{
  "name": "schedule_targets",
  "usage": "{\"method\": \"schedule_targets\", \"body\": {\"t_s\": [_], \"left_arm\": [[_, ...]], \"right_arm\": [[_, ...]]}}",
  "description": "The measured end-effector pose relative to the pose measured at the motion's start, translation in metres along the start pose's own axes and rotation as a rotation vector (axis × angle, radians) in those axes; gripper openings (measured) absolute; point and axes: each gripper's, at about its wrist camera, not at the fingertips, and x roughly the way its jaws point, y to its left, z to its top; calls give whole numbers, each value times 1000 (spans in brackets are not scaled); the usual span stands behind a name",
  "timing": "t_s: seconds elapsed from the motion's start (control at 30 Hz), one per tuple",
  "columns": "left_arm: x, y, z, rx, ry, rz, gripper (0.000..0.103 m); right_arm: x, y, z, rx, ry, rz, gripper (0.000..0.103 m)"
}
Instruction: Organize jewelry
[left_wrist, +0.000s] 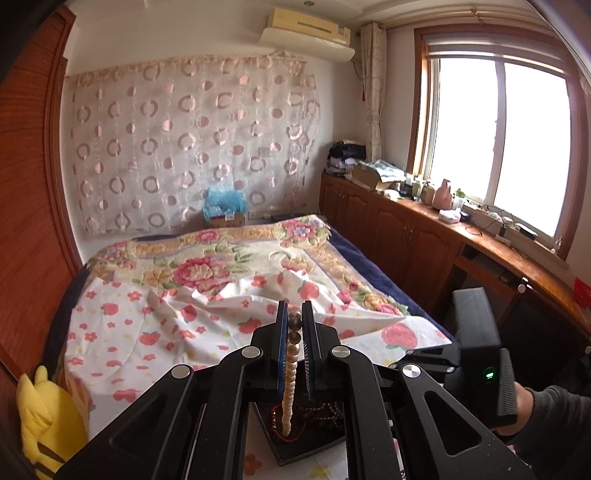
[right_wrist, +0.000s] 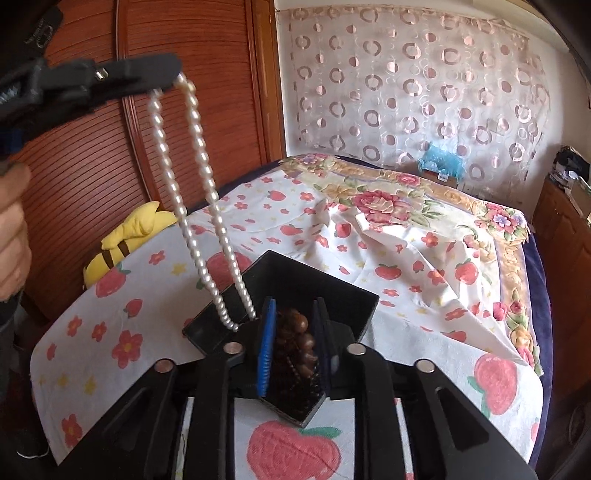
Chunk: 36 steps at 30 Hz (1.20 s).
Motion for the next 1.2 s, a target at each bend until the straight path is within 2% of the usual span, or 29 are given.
{"method": "schedule_targets", "body": {"t_s": [0.33, 0.37, 0.43, 0.47, 0.67, 0.73, 0.8, 0.87, 0.93, 1.1, 1.2], "left_arm": [[37, -5, -12, 25, 61, 14, 7], [38, -5, -14, 28, 57, 23, 8], [38, -6, -14, 28, 54, 33, 22], [37, -6, -14, 26, 52, 31, 24], [22, -4, -29, 32, 64, 46, 27], [13, -4, -39, 35, 68, 55, 32], [5, -5, -50, 37, 72, 56, 33], [-3, -7, -64, 43, 82, 59, 33], [-9, -7, -75, 45, 90, 67, 35], [-19, -8, -105, 35, 125, 68, 36], [-25, -9, -118, 27, 143, 67, 36]], "right_arm": [[-13, -14, -20, 38, -9, -28, 27], [-14, -14, -23, 41, -9, -28, 27], [-18, -14, -27, 44, -10, -30, 27], [-19, -13, -29, 46, -10, -31, 27], [-34, -7, -48, 63, -19, -33, 27], [-39, -4, -54, 61, -22, -38, 27], [-45, 2, -62, 60, -20, -38, 27], [-48, 6, -68, 60, -16, -36, 31], [-50, 12, -77, 60, -12, -40, 43], [-55, 22, -96, 72, 8, -38, 45], [-58, 29, -105, 86, 17, -30, 55]]}}
